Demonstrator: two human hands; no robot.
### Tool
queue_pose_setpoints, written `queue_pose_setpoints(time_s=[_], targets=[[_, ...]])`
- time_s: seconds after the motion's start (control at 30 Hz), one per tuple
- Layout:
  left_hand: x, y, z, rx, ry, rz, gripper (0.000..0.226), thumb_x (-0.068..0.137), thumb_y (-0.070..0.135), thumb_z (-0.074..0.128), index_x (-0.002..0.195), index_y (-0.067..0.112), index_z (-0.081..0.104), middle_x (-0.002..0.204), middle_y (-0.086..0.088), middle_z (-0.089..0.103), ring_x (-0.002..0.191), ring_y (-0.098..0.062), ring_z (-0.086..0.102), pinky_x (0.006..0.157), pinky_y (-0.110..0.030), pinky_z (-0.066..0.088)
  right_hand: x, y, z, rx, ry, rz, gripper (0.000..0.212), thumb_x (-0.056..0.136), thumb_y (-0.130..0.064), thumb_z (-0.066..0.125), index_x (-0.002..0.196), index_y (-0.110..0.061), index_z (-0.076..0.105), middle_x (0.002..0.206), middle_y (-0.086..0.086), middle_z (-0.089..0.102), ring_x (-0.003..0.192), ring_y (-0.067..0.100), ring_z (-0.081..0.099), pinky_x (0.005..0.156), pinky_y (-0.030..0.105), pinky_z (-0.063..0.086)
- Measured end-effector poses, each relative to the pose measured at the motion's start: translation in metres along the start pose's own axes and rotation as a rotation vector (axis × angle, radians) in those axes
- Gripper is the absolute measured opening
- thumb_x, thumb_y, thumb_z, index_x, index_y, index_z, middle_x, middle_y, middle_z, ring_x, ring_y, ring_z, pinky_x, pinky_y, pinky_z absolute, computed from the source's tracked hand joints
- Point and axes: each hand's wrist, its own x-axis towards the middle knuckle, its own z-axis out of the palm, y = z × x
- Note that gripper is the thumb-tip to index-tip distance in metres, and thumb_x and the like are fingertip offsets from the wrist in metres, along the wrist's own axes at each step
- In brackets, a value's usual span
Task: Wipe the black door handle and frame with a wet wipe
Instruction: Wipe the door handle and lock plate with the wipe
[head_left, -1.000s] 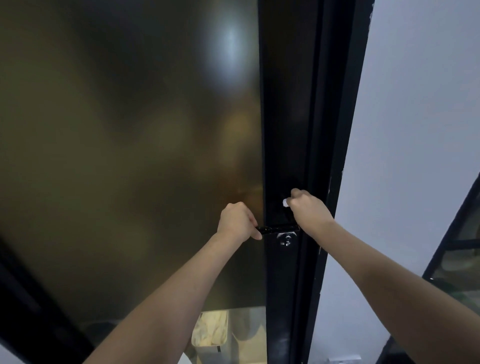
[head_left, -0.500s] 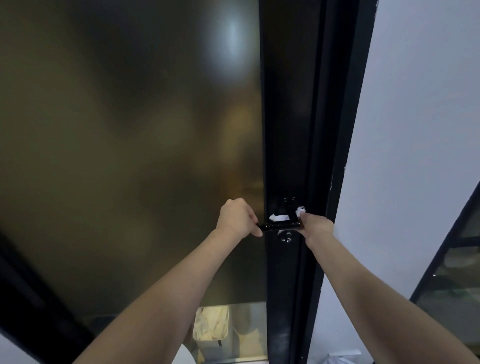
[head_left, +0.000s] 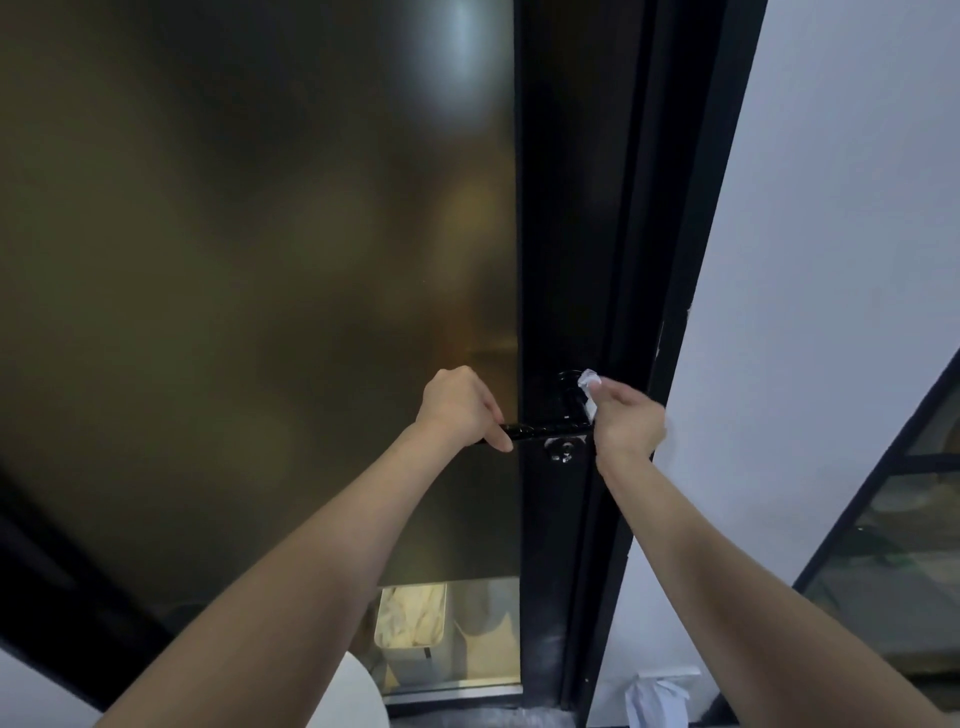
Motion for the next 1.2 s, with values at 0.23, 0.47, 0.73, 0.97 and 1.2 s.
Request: queue_pose_setpoints(time_s=[0.23, 0.47, 0.73, 0.97, 1.2], targets=[[0.001, 0.001, -0.002, 0.023, -0.004, -0.005, 0.035, 0.057, 0.023, 0.088, 0.088, 0.016, 0.076, 0.082, 0.001, 0.068, 0.094, -0.013, 0.055, 0.078, -0.024, 0.048, 0.015, -0.004, -0.007, -0.892, -0.134, -0.699, 0.017, 0.092, 0.004, 0.049, 0.095, 0.002, 0.066, 0.075, 0.010, 0.051, 0.059, 0.019, 0.045, 0.046, 0.018, 0.026], [0.006, 0.000, 0.001, 0.020, -0.007, -0.028, 0.036, 0.055, 0.025, 0.089, 0.089, 0.018, 0.076, 0.089, 0.000, 0.070, 0.097, -0.009, 0.048, 0.077, -0.022, 0.043, 0.016, -0.023, 0.008, -1.033, -0.338, -0.989, 0.026, 0.087, 0.009, 0.048, 0.102, -0.001, 0.066, 0.098, 0.017, 0.061, 0.092, 0.031, 0.058, 0.063, 0.030, 0.038], [-0.002, -0.001, 0.005, -0.005, 0.045, -0.021, 0.036, 0.059, 0.024, 0.087, 0.092, 0.018, 0.076, 0.088, 0.000, 0.066, 0.099, -0.008, 0.035, 0.079, -0.022, 0.039, 0.012, -0.008, -0.002, -0.868, -0.285, -0.895, 0.027, 0.089, 0.011, 0.045, 0.102, -0.002, 0.064, 0.101, 0.013, 0.062, 0.081, 0.023, 0.057, 0.061, 0.025, 0.036], [-0.004, -0.002, 0.008, 0.018, 0.072, -0.042, 0.034, 0.056, 0.025, 0.089, 0.087, 0.019, 0.076, 0.091, 0.000, 0.070, 0.110, -0.016, 0.055, 0.085, -0.026, 0.050, 0.008, -0.031, 0.001, -1.228, -0.744, -0.941, 0.030, 0.092, 0.002, 0.038, 0.112, -0.002, 0.061, 0.122, 0.013, 0.055, 0.116, 0.025, 0.047, 0.091, 0.028, 0.037], [-0.007, -0.006, 0.009, -0.044, 0.103, -0.006, 0.034, 0.057, 0.024, 0.088, 0.089, 0.018, 0.076, 0.080, 0.004, 0.065, 0.101, -0.012, 0.050, 0.081, -0.023, 0.045, 0.017, -0.010, 0.002, -0.829, -0.371, -0.786, 0.029, 0.085, 0.014, 0.043, 0.100, 0.002, 0.064, 0.111, 0.015, 0.061, 0.105, 0.029, 0.057, 0.079, 0.027, 0.045]])
